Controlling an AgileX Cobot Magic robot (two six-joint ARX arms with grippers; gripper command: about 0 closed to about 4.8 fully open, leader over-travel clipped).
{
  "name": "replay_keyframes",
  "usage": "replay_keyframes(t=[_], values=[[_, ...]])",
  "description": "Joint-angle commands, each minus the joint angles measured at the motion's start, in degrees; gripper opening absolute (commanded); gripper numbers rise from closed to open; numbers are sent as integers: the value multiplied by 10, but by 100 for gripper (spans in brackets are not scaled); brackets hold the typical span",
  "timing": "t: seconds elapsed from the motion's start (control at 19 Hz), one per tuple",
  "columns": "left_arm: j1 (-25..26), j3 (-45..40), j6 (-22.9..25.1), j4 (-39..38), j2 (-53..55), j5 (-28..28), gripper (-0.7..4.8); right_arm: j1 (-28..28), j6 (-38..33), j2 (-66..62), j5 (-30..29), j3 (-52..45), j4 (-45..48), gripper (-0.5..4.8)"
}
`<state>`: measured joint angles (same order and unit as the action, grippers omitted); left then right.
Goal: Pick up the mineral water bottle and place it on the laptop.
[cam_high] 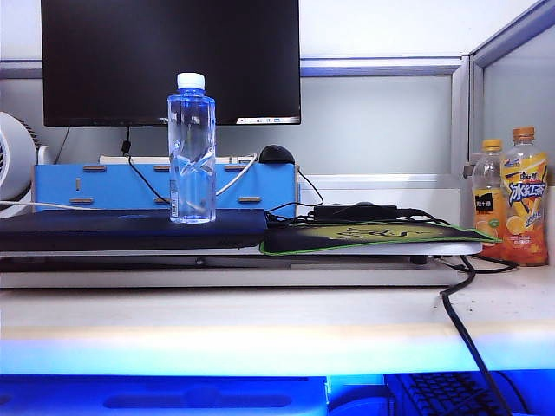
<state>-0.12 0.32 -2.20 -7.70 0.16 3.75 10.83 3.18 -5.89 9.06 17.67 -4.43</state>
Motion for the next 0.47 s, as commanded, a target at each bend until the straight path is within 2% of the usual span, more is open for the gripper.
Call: replay_keyframes(t=[0.05,0.16,0.26,0.47], values=[[0,1,0,4,-1,1,-2,-21,-9,22,-34,-38,17,35],[0,1,0,5,-1,1,-2,-31,-9,22,-54,-54,16,35],[0,1,0,5,-1,1,-2,-48,-37,27,-57,-73,17,35],[0,1,0,5,-1,1,-2,-61,-39,56,-58,-96,17,35]])
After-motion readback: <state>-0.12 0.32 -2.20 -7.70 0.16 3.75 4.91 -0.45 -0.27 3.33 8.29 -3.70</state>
